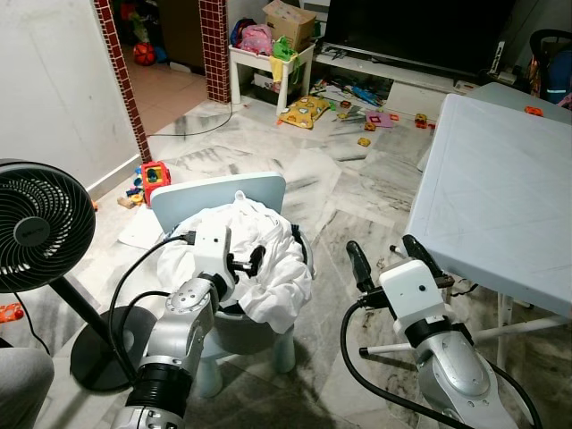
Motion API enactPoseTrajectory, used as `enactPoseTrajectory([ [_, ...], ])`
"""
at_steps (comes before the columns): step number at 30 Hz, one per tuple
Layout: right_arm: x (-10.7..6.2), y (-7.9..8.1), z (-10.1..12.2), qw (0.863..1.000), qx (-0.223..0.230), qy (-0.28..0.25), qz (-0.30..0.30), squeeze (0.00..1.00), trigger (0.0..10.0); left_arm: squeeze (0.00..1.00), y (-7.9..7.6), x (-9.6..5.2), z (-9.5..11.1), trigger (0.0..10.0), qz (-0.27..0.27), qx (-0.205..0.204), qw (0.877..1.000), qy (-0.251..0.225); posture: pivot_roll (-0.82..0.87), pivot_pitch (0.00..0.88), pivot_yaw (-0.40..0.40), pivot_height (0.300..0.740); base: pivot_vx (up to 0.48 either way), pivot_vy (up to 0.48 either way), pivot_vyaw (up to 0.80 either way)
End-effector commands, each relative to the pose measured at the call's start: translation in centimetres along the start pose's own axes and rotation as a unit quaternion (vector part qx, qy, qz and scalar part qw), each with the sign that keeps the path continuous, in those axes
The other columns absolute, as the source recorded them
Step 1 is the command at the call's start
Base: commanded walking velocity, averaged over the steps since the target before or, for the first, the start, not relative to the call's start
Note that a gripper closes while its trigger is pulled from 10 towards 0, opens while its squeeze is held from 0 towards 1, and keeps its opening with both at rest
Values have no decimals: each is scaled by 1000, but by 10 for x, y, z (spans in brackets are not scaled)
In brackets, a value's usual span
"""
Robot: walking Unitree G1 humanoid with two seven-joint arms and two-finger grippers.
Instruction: Hang hanger
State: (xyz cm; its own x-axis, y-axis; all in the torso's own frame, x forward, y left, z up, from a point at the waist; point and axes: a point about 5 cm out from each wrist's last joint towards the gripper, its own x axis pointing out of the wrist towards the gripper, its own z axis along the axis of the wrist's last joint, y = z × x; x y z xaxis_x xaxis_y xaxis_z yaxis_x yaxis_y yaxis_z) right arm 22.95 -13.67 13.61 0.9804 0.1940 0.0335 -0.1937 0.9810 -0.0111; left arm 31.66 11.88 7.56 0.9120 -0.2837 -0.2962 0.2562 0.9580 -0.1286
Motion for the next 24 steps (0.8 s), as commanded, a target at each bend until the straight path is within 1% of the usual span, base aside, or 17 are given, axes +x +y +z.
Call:
enactPoseTrajectory([
  [1,1,-2,-1,1000,-6,1,1,0,10000,0,-3,0,3,10000,-4,3,1000,-3,59,0,-84,740,0,0,0],
  [4,1,-2,-1,1000,-7,0,1,0,10000,0,-3,0,2,10000,-4,3,1000,-3,59,0,-84,740,0,0,0],
  [24,4,1,-3,1000,-13,1,9,0,10000,0,-3,1,-1,10000,-4,0,1000,6,68,0,-87,740,342,0,0],
])
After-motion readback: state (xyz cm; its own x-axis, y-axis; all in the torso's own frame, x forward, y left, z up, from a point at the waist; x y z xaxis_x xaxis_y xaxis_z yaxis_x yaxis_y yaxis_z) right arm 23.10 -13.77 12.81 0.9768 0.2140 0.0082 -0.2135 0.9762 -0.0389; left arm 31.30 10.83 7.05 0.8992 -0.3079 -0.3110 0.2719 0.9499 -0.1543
